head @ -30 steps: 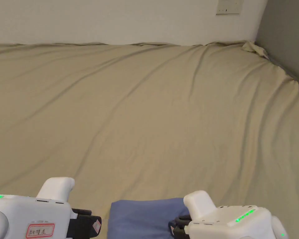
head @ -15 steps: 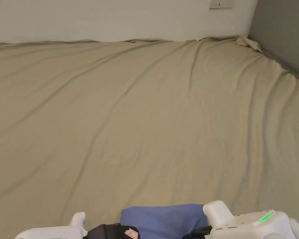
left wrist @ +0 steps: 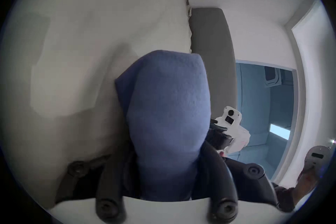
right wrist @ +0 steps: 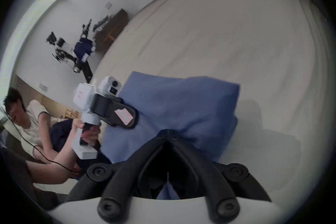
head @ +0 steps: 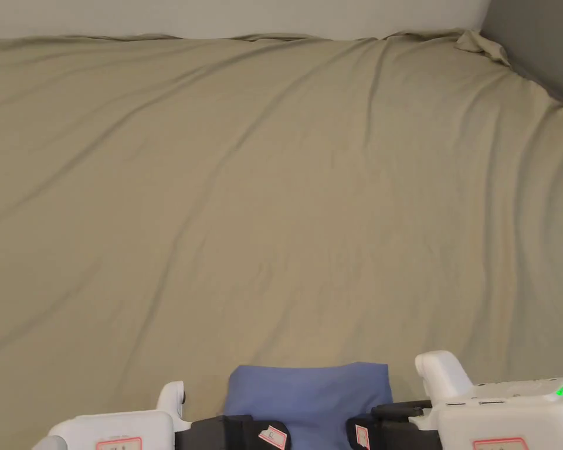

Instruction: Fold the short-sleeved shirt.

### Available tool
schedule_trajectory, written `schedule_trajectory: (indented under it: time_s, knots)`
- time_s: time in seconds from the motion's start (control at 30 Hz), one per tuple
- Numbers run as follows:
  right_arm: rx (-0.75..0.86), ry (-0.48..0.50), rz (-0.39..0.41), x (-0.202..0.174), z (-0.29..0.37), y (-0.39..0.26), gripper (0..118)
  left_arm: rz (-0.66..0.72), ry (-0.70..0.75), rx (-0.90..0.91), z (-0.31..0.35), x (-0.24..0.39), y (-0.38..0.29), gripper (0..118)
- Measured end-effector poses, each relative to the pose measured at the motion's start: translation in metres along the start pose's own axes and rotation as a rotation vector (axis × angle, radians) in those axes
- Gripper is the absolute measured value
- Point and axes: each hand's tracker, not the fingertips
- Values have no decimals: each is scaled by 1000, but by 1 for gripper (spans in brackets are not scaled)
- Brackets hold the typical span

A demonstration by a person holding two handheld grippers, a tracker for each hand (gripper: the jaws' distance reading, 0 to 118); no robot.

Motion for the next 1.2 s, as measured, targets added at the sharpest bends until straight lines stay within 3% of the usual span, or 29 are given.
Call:
schedule_trajectory:
  time_s: [0.23, 0.47, 0.53, 0.57, 0.6, 0.63, 0.67, 0.8, 0.83, 0.87, 0.9, 0.93, 0.97, 1.0, 1.1, 1.2]
  knots:
    - [58, 69, 64, -51, -2, 23, 2, -128, 444, 83, 184, 31, 40, 39]
    - [21, 93, 112, -81, -33, 29, 2, 13, 887, 172, 333, 23, 60, 39]
    - [-3, 95, 126, -86, -42, 28, 2, 102, 907, 190, 352, 12, 61, 39]
    - [-11, 94, 132, -89, -44, 27, 2, 160, 906, 216, 360, 7, 62, 44]
    - [-18, 96, 135, -90, -46, 27, 2, 196, 927, 248, 362, 5, 59, 68]
    - [-23, 99, 139, -91, -46, 27, 2, 216, 975, 287, 364, 6, 54, 100]
    - [-23, 100, 144, -92, -46, 27, 2, 200, 1038, 312, 367, 12, 47, 102]
    - [5, 82, 153, -87, -26, 33, 2, 275, 914, 452, 386, 47, 22, 102]
    - [30, 67, 161, -85, -15, 36, 2, 230, 961, 489, 395, 64, 19, 100]
    - [51, 56, 170, -81, -3, 40, 2, 185, 1022, 534, 395, 89, 11, 90]
    - [78, 34, 184, -79, 8, 44, 2, 136, 1080, 581, 391, 112, 3, 67]
    - [107, -4, 204, -76, 24, 49, 2, 69, 1146, 628, 381, 142, -4, 22]
    - [145, -52, 235, -75, 41, 53, 2, -14, 1209, 656, 371, 169, -10, 3]
    - [184, -85, 257, -74, 57, 57, 2, -67, 1206, 722, 358, 192, -18, 3]
    - [342, -184, 308, -76, 122, 74, 2, -384, 926, 837, 305, 273, -50, 3]
    - [534, -292, 336, -83, 189, 90, 2, -667, 873, 984, 228, 346, -79, 3]
